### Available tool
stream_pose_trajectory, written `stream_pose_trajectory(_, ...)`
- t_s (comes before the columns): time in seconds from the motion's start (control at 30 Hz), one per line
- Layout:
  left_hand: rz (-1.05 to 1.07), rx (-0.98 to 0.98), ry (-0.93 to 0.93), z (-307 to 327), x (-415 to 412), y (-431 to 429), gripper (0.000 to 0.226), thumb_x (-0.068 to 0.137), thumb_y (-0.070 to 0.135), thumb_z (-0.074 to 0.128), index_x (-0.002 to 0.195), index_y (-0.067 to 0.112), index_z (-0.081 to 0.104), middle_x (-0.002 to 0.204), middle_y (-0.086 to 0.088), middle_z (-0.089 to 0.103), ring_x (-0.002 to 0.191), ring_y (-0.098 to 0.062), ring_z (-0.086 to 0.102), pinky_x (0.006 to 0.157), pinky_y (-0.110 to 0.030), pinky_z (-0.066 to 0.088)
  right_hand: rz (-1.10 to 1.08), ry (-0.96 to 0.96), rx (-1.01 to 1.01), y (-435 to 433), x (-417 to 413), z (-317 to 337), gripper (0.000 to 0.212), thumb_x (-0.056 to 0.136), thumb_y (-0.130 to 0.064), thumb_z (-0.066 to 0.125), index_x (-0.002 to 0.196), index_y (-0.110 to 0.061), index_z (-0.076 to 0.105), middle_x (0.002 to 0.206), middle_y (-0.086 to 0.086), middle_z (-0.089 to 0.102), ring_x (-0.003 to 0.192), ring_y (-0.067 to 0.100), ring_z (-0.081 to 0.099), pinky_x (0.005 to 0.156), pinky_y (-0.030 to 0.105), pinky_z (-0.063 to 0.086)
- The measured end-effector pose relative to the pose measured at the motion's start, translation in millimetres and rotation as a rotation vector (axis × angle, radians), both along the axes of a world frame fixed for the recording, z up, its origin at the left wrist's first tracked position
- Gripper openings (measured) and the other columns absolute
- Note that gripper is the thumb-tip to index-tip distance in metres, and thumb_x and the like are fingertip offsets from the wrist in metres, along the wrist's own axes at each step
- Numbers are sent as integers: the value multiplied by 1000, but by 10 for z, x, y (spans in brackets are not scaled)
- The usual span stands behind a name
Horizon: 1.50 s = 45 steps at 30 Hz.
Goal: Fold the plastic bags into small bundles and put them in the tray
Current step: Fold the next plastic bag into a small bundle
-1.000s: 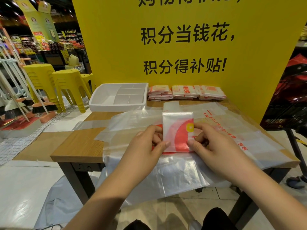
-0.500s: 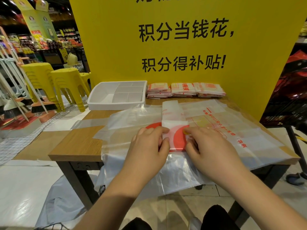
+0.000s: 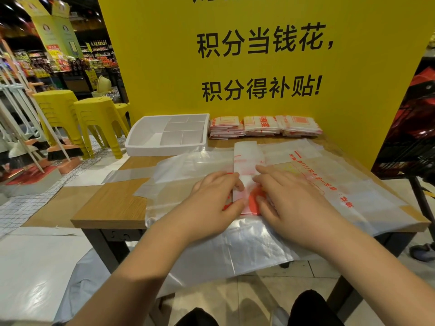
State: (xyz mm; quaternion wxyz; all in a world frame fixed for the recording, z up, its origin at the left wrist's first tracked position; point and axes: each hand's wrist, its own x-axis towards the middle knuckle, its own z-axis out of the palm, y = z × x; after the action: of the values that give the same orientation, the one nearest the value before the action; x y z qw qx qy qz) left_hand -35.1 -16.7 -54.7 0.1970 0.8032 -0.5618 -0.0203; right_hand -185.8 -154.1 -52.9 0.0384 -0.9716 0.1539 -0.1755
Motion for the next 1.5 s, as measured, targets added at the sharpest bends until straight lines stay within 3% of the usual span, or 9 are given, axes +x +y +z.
stream_pose_trajectory(0.1, -14, 42, 47, 40, 22, 13, 37, 97, 53, 47, 132, 42, 44, 154, 18, 32, 144, -5, 17, 119, -32, 17, 81, 149, 64, -100, 35, 7, 53, 105, -42, 29, 156, -28, 27, 166, -7, 17, 152, 10, 11, 122, 29, 8)
stream_pose_trajectory(0.23, -31, 96, 76, 103, 42, 7, 43, 95, 57, 49, 136, 45, 41, 149, 21, 36, 139, -5, 23, 114, -29, 21, 134, 181, 236, -178, 35, 14, 54, 105, -47, 30, 157, -33, 26, 166, -11, 16, 151, 4, 9, 120, 22, 6)
stream_pose_trajectory(0.57, -18, 213, 109, 200, 108, 69, 73, 82, 74, 51, 149, 52, 29, 155, 28, 24, 143, -1, 12, 122, -37, 20, 125, 302, 311, -395, -126, 84, 83, 86, -77, 32, 158, -40, 13, 163, -24, 4, 147, -8, -3, 121, 22, -4)
stream_pose_trajectory(0.87, 14, 255, 132, 285, 81, 14, 74, 82, 68, 61, 147, 52, 30, 150, 19, 31, 143, -6, 15, 120, -34, 24, 101, 315, 425, -423, -117, 148, 83, 83, -75, 45, 156, -45, 18, 162, -27, 9, 147, -7, 2, 121, 25, 7)
stream_pose_trajectory(1.07, -48, 283, 94, 296, 81, 78, 84, 78, 77, 56, 150, 51, 24, 156, 25, 22, 143, 1, 11, 118, -30, 21, 128, 247, 363, -377, -180, 90, 90, 79, -82, 44, 156, -45, 15, 160, -30, 5, 148, -6, -2, 123, 29, 6)
stream_pose_trajectory(1.17, -75, 228, 58, 277, 103, 80, 83, 78, 77, 59, 150, 49, 28, 154, 21, 28, 142, 0, 17, 116, -27, 25, 140, 208, 359, -385, -196, 89, 95, 76, -83, 52, 155, -44, 19, 161, -28, 12, 148, -4, 8, 123, 30, 13)
stream_pose_trajectory(1.3, -73, 139, 93, 264, 138, 73, 68, 82, 79, 45, 142, 49, 41, 142, 20, 42, 133, 2, 32, 109, -25, 35, 151, 93, 388, -378, -214, 64, 82, 80, -76, 55, 151, -44, 30, 145, -32, 32, 134, -9, 29, 107, 16, 26)
stream_pose_trajectory(1.4, -70, 12, 161, 247, 126, 50, 65, 81, 81, 34, 134, 47, 51, 130, 25, 52, 119, 12, 40, 95, -10, 35, 136, -21, 461, -392, -202, 17, 60, 90, -61, 58, 145, -46, 41, 138, -32, 45, 123, -14, 43, 98, 9, 36)
stream_pose_trajectory(1.5, -96, -19, 203, 200, 118, 45, 64, 76, 78, 48, 132, 46, 52, 132, 27, 49, 121, 15, 39, 95, -6, 32, 107, -123, 494, -438, -194, -23, 32, 97, -37, 60, 127, -49, 58, 120, -33, 60, 112, -11, 53, 91, 14, 43)
